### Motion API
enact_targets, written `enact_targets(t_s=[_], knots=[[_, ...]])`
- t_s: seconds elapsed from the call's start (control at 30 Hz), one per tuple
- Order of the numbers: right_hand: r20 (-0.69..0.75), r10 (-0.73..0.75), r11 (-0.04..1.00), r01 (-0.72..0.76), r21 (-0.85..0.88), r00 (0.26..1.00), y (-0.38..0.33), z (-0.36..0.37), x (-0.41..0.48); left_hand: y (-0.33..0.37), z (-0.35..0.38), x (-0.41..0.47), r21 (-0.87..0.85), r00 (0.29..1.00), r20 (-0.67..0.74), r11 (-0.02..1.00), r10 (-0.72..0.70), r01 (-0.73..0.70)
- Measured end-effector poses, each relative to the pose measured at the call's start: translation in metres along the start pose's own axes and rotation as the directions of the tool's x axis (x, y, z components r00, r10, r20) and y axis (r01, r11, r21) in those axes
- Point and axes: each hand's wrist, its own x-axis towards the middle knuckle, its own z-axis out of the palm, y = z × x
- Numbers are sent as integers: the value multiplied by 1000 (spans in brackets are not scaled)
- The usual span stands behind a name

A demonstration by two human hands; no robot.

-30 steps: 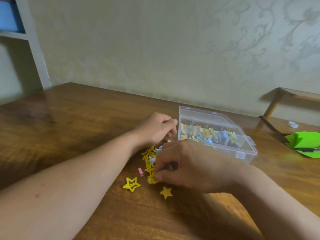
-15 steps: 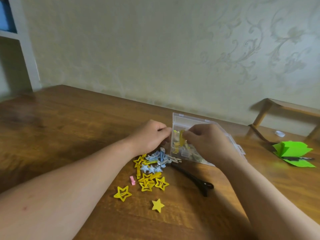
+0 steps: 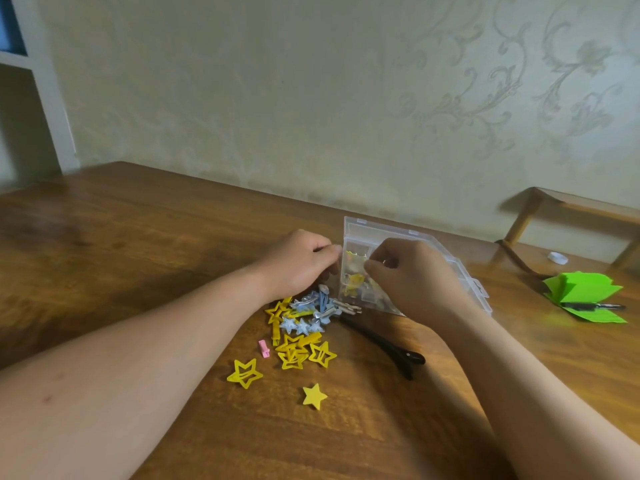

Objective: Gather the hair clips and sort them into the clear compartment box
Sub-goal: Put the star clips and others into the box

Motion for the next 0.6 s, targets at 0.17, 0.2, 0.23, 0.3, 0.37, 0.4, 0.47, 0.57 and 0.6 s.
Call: enact_targets(t_s=[0.17, 0.2, 0.23, 0.3, 0.37, 0.4, 0.47, 0.57, 0.6], knots=[[-9, -97, 995, 97, 38, 995, 1, -5, -9, 5, -1, -3, -12, 1000, -4, 1000, -5, 5], [-7, -127, 991, 127, 38, 992, -1, -6, -12, 5, -2, -2, -14, 1000, -4, 1000, -9, 9], [-4, -163, 986, 163, 35, 987, -3, -8, -14, 5, -2, -3, -18, 1000, -4, 1000, -15, 15], [16, -236, 971, 235, 41, 972, -8, -11, -18, 5, -4, -2, -33, 1000, -7, 999, -16, 16], [78, -308, 949, 301, 88, 948, -16, -13, -23, 4, -4, 0, -28, 1000, -13, 1000, -11, 11], [123, -346, 936, 334, 108, 930, -20, -12, -26, 4, -3, 1, -24, 1000, -18, 999, -22, 21], [218, -403, 915, 391, 101, 889, -27, -11, -31, 4, -2, 3, -43, 998, -24, 998, -50, 49], [328, -459, 881, 471, 45, 826, -34, -7, -37, 0, -2, 3, -89, 999, -6, 995, -42, 41], [355, -469, 870, 492, 29, 809, -35, -6, -37, -2, -1, 3, -108, 999, -3, 993, -46, 45]])
